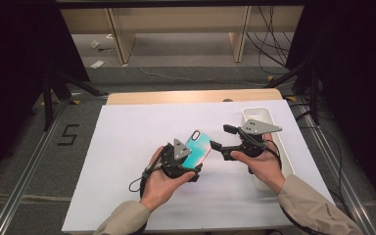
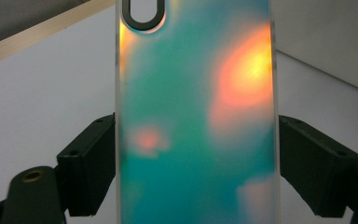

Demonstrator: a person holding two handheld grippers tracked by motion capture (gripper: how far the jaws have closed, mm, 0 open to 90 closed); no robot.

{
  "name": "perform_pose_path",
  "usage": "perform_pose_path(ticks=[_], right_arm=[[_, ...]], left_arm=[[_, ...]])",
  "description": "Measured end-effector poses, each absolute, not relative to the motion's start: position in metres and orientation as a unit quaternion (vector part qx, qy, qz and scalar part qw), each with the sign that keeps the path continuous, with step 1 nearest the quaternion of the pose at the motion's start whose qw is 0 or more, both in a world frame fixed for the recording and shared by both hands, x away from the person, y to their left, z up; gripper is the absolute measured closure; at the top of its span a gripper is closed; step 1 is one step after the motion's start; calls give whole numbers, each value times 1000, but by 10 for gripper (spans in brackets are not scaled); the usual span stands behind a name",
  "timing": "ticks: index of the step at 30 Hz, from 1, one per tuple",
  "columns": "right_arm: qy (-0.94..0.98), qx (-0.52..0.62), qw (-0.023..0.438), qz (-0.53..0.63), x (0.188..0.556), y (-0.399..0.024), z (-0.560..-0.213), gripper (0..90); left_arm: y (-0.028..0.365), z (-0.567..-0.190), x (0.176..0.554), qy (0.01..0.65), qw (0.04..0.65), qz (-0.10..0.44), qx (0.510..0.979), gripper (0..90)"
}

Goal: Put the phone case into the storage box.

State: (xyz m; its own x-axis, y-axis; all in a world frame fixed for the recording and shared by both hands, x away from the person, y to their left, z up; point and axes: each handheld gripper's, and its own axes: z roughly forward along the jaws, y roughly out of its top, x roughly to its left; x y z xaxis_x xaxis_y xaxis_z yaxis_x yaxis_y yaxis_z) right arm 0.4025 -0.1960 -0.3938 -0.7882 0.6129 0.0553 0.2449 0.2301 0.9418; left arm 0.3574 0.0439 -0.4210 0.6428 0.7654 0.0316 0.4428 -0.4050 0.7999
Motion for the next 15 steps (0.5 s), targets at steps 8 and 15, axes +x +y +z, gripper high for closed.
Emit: perform_pose_path(ticks=[8,15], right_arm=[[772,283,157,547,406,-189,-398,231],[774,284,151,545,408,-184,-399,241]], left_arm=[[37,-421,355,362,400,201,818,171],[33,-421,355,357,402,201,819,171]])
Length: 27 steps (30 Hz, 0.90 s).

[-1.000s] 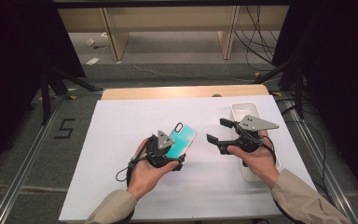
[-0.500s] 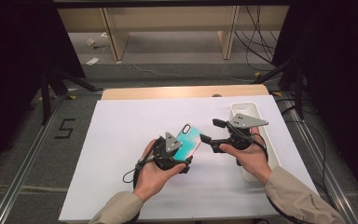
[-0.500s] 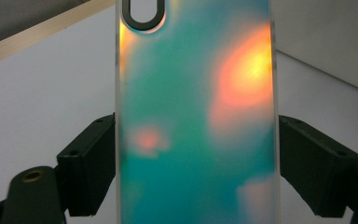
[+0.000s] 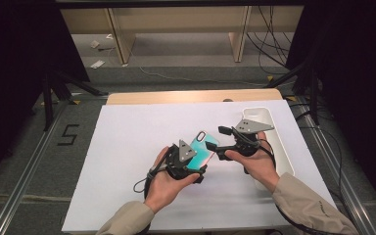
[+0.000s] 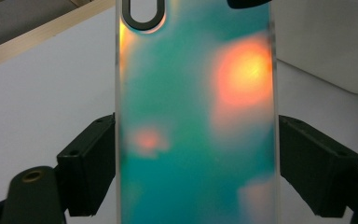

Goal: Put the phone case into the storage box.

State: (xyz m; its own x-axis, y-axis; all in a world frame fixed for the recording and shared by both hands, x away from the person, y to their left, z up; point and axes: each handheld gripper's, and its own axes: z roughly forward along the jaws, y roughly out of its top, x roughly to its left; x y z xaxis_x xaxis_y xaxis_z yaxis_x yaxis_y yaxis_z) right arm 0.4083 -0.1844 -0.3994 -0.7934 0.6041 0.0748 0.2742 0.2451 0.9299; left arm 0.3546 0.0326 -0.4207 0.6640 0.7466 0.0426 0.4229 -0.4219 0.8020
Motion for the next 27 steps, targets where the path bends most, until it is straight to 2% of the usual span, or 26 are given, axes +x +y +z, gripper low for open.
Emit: perform_pose_path(ticks=[13,21,27], right_arm=[[777,292,136,542,410,-183,-403,274],[778,299,119,540,412,-182,-405,317],[777,302,113,540,412,-181,-406,384]], left_arm=[[26,-419,354,351,408,206,817,171],[24,-420,354,349,411,204,817,171],[23,-420,354,348,413,205,817,171]])
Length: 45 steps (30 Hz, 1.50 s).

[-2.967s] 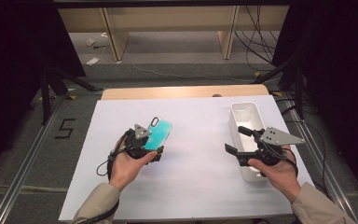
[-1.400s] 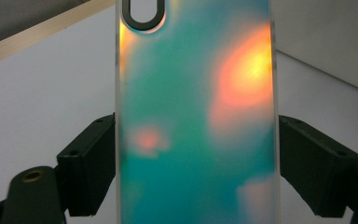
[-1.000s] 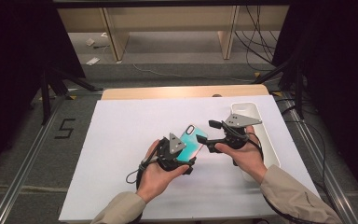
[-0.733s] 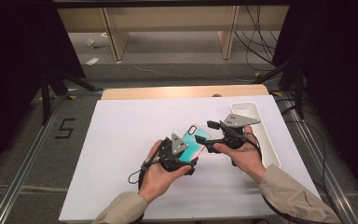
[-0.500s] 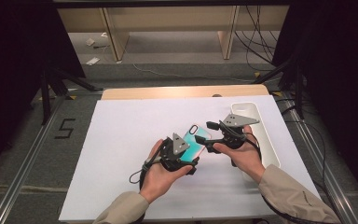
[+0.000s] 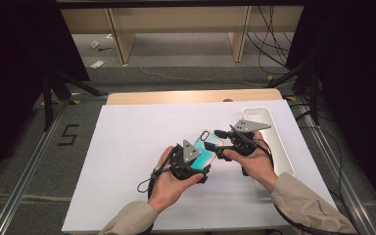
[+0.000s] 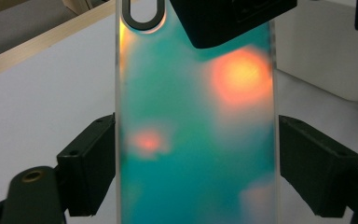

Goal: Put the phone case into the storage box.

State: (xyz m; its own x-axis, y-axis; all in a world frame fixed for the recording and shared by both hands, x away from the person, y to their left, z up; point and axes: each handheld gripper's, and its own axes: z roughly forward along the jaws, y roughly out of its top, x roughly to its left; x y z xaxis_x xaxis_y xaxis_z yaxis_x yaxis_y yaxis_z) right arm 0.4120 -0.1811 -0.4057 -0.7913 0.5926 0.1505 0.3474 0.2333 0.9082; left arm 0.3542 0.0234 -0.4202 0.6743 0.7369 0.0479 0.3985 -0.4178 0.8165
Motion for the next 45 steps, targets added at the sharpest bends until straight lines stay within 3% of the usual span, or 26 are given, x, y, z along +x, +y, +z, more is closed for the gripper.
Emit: perform_pose_path(ticks=[6,27,45], right_arm=[[775,315,101,538,414,-182,-406,488],[756,348,49,552,417,-186,-407,606],[725,344,-5,596,407,-184,-391,813]], left_arm=[[25,-422,356,351,411,205,816,170],[21,-425,356,352,418,207,812,170],[20,-431,358,304,436,239,813,149]])
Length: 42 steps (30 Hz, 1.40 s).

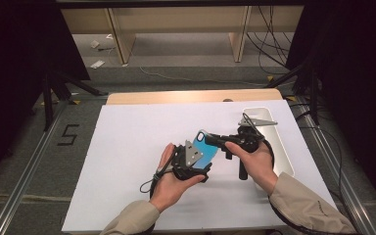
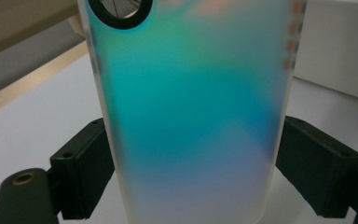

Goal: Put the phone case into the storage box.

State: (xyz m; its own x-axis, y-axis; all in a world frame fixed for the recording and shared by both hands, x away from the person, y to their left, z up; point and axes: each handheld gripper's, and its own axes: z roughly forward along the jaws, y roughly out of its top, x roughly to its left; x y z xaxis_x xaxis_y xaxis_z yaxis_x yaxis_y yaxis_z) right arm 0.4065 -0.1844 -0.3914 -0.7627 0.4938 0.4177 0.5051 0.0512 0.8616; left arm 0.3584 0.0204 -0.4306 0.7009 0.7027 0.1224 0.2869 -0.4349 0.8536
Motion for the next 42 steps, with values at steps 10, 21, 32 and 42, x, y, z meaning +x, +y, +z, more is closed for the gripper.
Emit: perform_pose_path(ticks=[10,21,32,42], right_arm=[[-749,-310,-21,-584,407,-191,-379,813],[-788,-262,-45,-556,410,-197,-373,813],[-824,-170,-19,-540,410,-199,-369,813],[-838,-130,3,-530,406,-194,-369,813]], left_arm=[[32,-431,362,293,454,220,813,149],[52,-431,367,267,474,176,820,239],[66,-432,373,227,497,113,830,332],[64,-435,372,172,501,88,844,452]])
